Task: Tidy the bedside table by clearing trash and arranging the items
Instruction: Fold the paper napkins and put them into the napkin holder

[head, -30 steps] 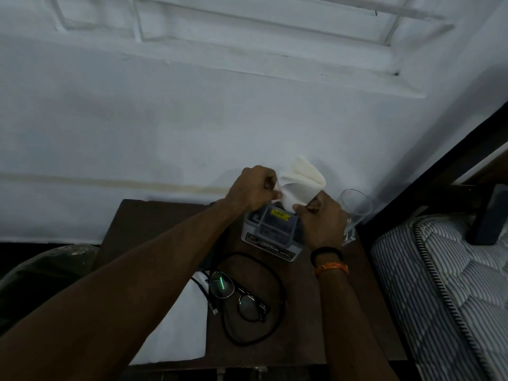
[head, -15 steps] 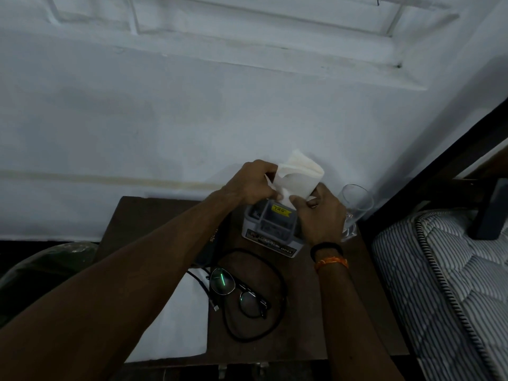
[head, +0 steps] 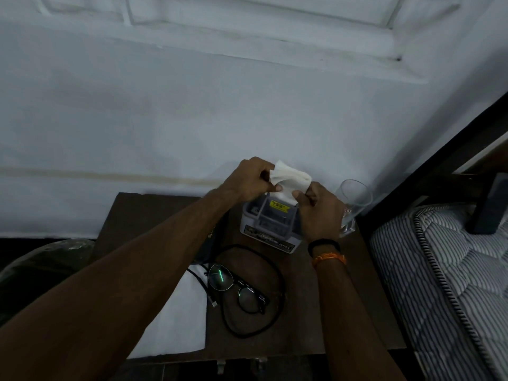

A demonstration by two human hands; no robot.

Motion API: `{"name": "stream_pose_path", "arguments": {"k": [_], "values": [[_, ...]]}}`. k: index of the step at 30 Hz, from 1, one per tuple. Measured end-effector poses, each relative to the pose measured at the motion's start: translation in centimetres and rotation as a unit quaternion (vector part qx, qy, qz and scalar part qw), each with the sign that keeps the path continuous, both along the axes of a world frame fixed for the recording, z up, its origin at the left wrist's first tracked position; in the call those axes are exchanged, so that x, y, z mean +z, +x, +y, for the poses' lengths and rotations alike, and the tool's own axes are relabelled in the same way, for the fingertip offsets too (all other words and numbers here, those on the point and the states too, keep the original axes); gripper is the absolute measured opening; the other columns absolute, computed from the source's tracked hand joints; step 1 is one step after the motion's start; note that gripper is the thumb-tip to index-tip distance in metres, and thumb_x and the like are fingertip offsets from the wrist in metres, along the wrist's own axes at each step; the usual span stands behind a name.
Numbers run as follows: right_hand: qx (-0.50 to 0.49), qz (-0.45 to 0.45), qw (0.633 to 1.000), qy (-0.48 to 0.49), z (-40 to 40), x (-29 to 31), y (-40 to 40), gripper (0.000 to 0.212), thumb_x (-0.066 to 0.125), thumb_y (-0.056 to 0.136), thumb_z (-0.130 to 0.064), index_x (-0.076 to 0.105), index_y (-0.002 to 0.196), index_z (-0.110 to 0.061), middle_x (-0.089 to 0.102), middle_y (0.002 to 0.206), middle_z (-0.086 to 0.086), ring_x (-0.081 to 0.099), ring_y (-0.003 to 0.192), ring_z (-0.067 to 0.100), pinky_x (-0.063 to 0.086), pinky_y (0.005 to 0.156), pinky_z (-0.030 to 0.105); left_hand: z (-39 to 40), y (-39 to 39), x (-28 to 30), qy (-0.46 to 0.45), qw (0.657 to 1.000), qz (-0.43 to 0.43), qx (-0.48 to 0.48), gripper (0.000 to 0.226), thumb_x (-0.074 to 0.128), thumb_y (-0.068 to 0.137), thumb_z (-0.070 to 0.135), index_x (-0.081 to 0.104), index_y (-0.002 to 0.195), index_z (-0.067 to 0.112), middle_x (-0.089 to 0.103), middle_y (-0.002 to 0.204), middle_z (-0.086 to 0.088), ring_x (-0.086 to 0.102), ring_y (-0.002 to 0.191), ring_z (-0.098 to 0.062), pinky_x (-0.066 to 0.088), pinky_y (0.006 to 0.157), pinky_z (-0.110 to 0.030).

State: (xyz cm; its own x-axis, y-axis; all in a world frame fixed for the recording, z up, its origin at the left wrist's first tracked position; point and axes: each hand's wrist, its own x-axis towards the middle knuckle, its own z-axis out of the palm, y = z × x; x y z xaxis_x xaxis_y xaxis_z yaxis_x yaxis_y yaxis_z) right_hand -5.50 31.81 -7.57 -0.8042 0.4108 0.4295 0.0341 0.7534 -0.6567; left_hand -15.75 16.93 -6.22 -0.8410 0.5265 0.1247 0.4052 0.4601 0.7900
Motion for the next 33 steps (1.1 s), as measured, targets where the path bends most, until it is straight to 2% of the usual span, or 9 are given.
{"name": "stream_pose_path", "arguments": {"k": [3,6,8,14,17,22,25,29,33], "values": [[-0.011,0.014,0.999,-0.037,0.0,0.7,0.1,0.020,0.072,0.085,-0.016,0.055,0.073,-0.018,0.058,0.067,-0.002,0.051,0.064,0.012,0.031,0.053,0.009,0.0,-0.3,0.9,-0.008,1.000,0.010,-0.001,0.031,0.081,0.077,0.025,0.074,0.104,0.010,0.074,0.092,-0.003,0.067,0.079,-0.015,0.050,0.069,-0.019],[-0.033,0.011,0.998,-0.042,0.1,0.8,0.2,0.028,0.072,0.084,-0.018,0.050,0.068,-0.011,0.055,0.064,-0.001,0.048,0.062,0.014,0.031,0.051,0.008,0.0,-0.9,1.7,-0.013,1.000,0.010,-0.008,0.028,0.082,0.076,0.024,0.071,0.087,0.001,0.073,0.084,-0.012,0.070,0.079,-0.026,0.059,0.075,-0.039],[-0.047,-0.001,0.998,-0.036,0.2,0.8,0.2,0.028,0.071,0.084,-0.021,0.051,0.070,-0.006,0.056,0.065,0.003,0.049,0.062,0.016,0.028,0.051,0.010,0.2,-0.8,2.1,-0.007,0.999,-0.018,-0.028,0.024,0.082,0.077,0.017,0.070,0.086,-0.001,0.073,0.080,-0.015,0.073,0.073,-0.026,0.061,0.073,-0.043],[-0.038,-0.022,0.998,-0.039,0.1,0.4,-0.1,0.019,0.069,0.085,-0.023,0.062,0.091,-0.005,0.069,0.083,0.009,0.064,0.077,0.024,0.053,0.070,0.036,0.5,-0.1,1.6,-0.036,0.999,-0.008,-0.034,0.026,0.083,0.075,0.020,0.073,0.095,0.006,0.076,0.086,-0.007,0.073,0.072,-0.016,0.060,0.078,-0.035],[-0.029,-0.016,0.999,-0.041,0.1,0.4,-0.1,0.019,0.071,0.084,-0.020,0.065,0.098,-0.009,0.071,0.088,0.007,0.066,0.082,0.022,0.055,0.072,0.034,0.6,0.2,1.5,-0.047,0.998,0.030,-0.003,0.032,0.082,0.076,0.020,0.073,0.105,0.008,0.075,0.099,-0.010,0.067,0.085,-0.017,0.054,0.079,-0.029],[-0.023,-0.033,0.999,-0.015,0.0,0.4,-0.1,0.025,0.073,0.081,-0.018,0.064,0.103,-0.009,0.072,0.091,0.008,0.067,0.085,0.023,0.047,0.072,0.025,0.8,0.2,1.0,-0.064,0.998,0.023,-0.012,0.041,0.081,0.078,0.026,0.068,0.113,0.008,0.073,0.107,-0.009,0.066,0.095,-0.022,0.050,0.078,-0.027],[-0.031,-0.059,0.997,0.026,-0.1,0.0,0.0,0.028,0.073,0.080,-0.020,0.065,0.105,-0.009,0.073,0.093,0.010,0.067,0.087,0.025,0.041,0.069,0.023,0.8,0.0,0.5,-0.125,0.991,0.019,-0.039,0.053,0.086,0.071,0.032,0.065,0.112,0.007,0.070,0.103,-0.006,0.064,0.091,-0.020,0.049,0.076,-0.027],[-0.041,-0.057,0.996,0.053,-0.1,0.1,-0.2,0.026,0.072,0.082,-0.022,0.064,0.103,-0.009,0.072,0.091,0.011,0.066,0.087,0.029,0.047,0.072,0.031,0.9,-0.3,0.9,-0.159,0.986,0.036,-0.038,0.048,0.082,0.073,0.027,0.063,0.111,0.006,0.069,0.105,-0.011,0.064,0.094,-0.025,0.050,0.076,-0.030],[-0.043,-0.062,0.996,0.055,0.0,-0.1,-0.3,0.025,0.072,0.082,-0.022,0.064,0.101,-0.007,0.072,0.089,0.012,0.067,0.085,0.029,0.046,0.070,0.030,1.1,-0.3,1.1,-0.184,0.981,0.038,-0.046,0.042,0.078,0.075,0.029,0.064,0.107,0.004,0.068,0.103,-0.012,0.064,0.093,-0.026,0.052,0.077,-0.034]]}}
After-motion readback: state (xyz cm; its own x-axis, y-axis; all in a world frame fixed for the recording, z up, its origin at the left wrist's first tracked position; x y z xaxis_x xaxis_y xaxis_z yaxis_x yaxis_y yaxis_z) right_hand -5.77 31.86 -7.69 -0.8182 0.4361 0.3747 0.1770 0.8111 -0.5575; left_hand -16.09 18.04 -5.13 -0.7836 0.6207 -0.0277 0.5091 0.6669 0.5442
